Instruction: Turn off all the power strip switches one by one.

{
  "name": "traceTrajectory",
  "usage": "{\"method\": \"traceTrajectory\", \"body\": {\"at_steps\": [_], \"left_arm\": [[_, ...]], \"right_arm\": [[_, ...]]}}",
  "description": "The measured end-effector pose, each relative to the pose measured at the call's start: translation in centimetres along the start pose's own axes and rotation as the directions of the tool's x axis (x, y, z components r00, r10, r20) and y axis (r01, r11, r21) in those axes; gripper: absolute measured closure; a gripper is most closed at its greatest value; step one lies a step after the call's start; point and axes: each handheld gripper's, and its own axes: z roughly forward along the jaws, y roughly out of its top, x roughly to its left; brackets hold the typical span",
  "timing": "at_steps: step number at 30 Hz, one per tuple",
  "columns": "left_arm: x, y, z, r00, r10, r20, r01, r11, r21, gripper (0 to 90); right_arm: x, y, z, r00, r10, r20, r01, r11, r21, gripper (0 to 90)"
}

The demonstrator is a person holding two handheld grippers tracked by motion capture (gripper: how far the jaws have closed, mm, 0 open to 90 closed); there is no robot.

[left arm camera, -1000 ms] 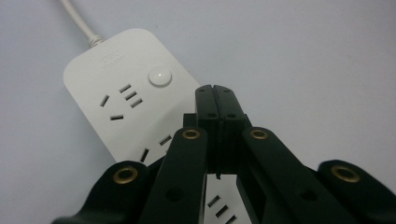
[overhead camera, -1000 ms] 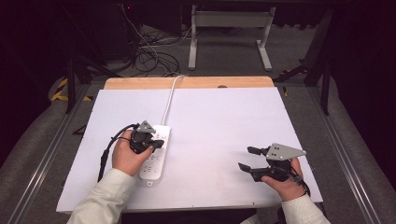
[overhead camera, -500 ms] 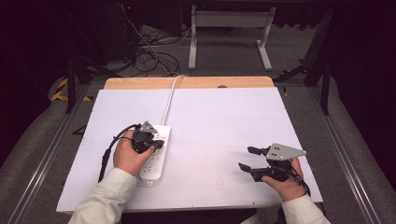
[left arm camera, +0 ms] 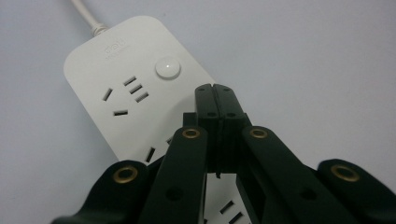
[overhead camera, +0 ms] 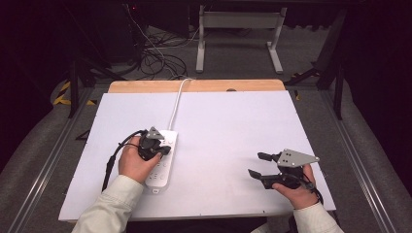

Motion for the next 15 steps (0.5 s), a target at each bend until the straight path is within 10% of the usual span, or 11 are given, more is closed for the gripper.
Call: {"method": "traceTrajectory", "body": {"at_steps": [15], "left_arm": [[-0.28,0.04,0.14,0.9997,-0.013,-0.021,0.013,0.9999,0.011,90.0]], "right_arm": [[0.12,0.10,-0.04,1.0000,-0.002,0.003,0.002,1.000,-0.003,31.3]]}}
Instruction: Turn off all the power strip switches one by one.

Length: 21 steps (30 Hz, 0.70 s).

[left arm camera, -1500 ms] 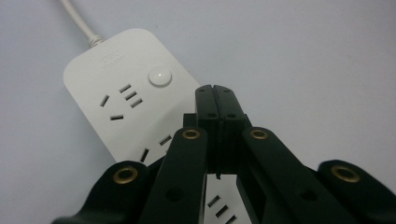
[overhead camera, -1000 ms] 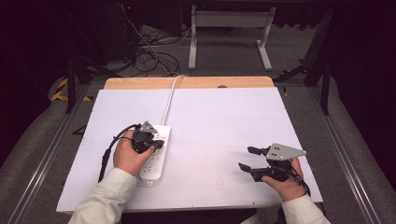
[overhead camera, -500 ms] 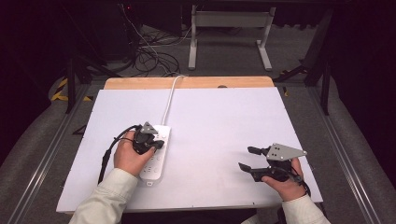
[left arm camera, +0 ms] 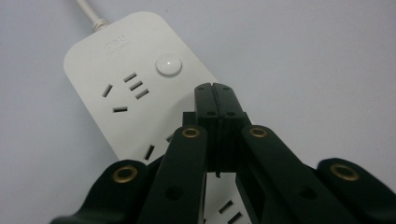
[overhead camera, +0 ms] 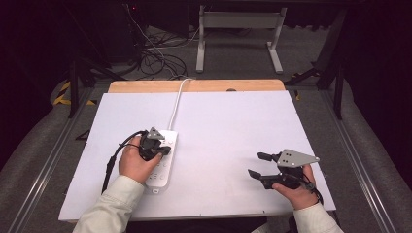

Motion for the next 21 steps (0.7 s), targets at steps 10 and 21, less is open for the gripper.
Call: {"method": "traceTrajectory", "body": {"at_steps": [10,21], "left_arm": [[1.0,0.4,-2.4,0.9987,-0.048,0.020,0.050,0.9883,-0.144,90.0],[0.8,1.2,-1.9,0.9995,-0.024,0.019,0.026,0.9875,-0.155,90.0]], "right_arm": [[-0.3,-0.2,0.0,0.9999,0.013,0.002,-0.013,1.000,-0.001,31.3],[-0.1,-0.1,0.1,1.0000,0.006,-0.001,-0.006,1.000,0.003,31.3]]}}
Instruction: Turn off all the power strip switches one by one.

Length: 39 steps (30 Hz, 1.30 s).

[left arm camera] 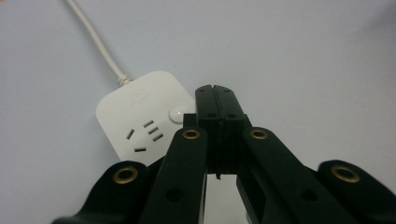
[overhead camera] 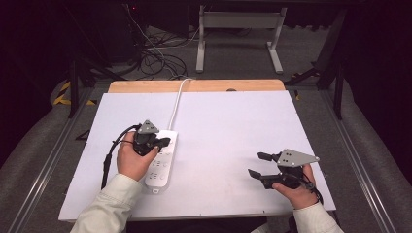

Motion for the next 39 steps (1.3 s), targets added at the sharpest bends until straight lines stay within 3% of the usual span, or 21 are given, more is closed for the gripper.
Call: {"method": "traceTrajectory", "body": {"at_steps": [3,10,14,39], "left_arm": [[0.4,0.3,0.5,0.9999,0.015,-0.001,-0.015,0.9999,-0.001,90.0],[1.4,0.3,1.7,0.9997,-0.023,0.003,0.023,0.9997,0.008,90.0],[1.8,0.2,2.2,0.9998,-0.021,-0.002,0.021,0.9995,0.022,90.0],[2.0,-0.1,3.5,0.9998,-0.021,-0.002,0.021,0.9981,0.057,90.0]], "right_arm": [[0.0,0.0,0.0,1.0000,0.002,-0.002,-0.002,1.000,0.000,31.3],[-0.1,-0.1,0.0,1.0000,0.003,-0.001,-0.003,1.000,-0.002,31.3],[-0.1,-0.1,0.0,1.0000,0.003,-0.003,-0.003,1.000,0.000,31.3],[-0.1,-0.1,0.0,1.0000,0.000,-0.001,0.000,1.000,0.003,31.0]]}}
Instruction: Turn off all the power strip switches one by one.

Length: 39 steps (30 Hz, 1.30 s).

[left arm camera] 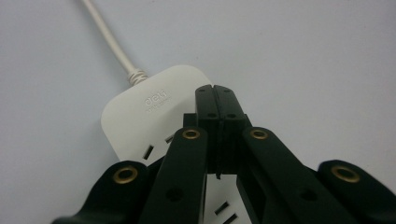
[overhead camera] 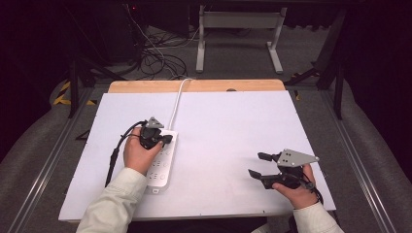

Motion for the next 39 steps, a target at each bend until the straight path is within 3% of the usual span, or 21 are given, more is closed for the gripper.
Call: {"method": "traceTrajectory", "body": {"at_steps": [10,39], "left_arm": [[-0.07,-0.04,0.21,0.9996,0.026,-0.011,-0.026,0.9996,0.007,90.0],[-0.11,-0.12,0.11,0.9998,0.016,-0.008,-0.016,0.9997,0.019,90.0]], "right_arm": [[0.04,0.03,-0.05,1.0000,-0.004,0.003,0.004,1.000,-0.001,31.0],[0.12,0.07,-0.10,1.0000,-0.006,0.000,0.006,1.000,-0.003,30.9]]}}
